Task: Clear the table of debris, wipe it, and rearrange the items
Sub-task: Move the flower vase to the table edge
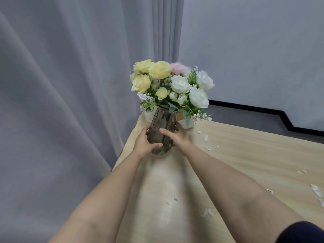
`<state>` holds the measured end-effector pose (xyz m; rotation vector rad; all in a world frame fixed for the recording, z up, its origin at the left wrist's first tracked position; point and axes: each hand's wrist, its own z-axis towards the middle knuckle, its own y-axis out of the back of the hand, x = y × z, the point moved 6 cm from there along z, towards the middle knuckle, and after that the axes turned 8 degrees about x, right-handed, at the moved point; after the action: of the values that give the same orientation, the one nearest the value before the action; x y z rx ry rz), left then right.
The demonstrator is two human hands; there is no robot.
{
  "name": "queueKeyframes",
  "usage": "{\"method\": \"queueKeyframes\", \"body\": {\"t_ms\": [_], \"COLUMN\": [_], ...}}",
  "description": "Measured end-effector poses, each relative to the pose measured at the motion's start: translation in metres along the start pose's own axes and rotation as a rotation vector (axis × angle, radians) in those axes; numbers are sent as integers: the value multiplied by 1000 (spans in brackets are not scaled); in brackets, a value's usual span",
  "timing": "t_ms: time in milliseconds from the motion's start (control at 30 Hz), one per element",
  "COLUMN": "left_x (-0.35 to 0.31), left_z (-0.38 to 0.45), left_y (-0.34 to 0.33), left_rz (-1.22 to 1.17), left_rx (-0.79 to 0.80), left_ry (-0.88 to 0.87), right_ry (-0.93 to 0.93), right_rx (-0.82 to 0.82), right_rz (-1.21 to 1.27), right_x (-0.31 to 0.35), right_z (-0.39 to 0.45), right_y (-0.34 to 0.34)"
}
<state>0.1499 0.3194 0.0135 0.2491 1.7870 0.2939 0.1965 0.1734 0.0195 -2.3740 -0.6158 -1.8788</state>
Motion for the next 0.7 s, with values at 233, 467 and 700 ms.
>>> {"method": "queueKeyframes", "body": {"t_ms": [233, 467, 700], "left_x": [32, 58, 76], "left_z": [27, 53, 66], "left_y": [36, 51, 54], "left_rz": [-88, -76, -147], "left_rx": [-3, -38, -79], "left_ry": [40, 60, 52], "right_ry": [12, 45, 70], "right_rx": [29, 0, -12], "right_rz": [-91, -112, -88], "right_x": [11, 12, -3], "right_z": [37, 59, 77], "right_y": [-40, -60, -73]}}
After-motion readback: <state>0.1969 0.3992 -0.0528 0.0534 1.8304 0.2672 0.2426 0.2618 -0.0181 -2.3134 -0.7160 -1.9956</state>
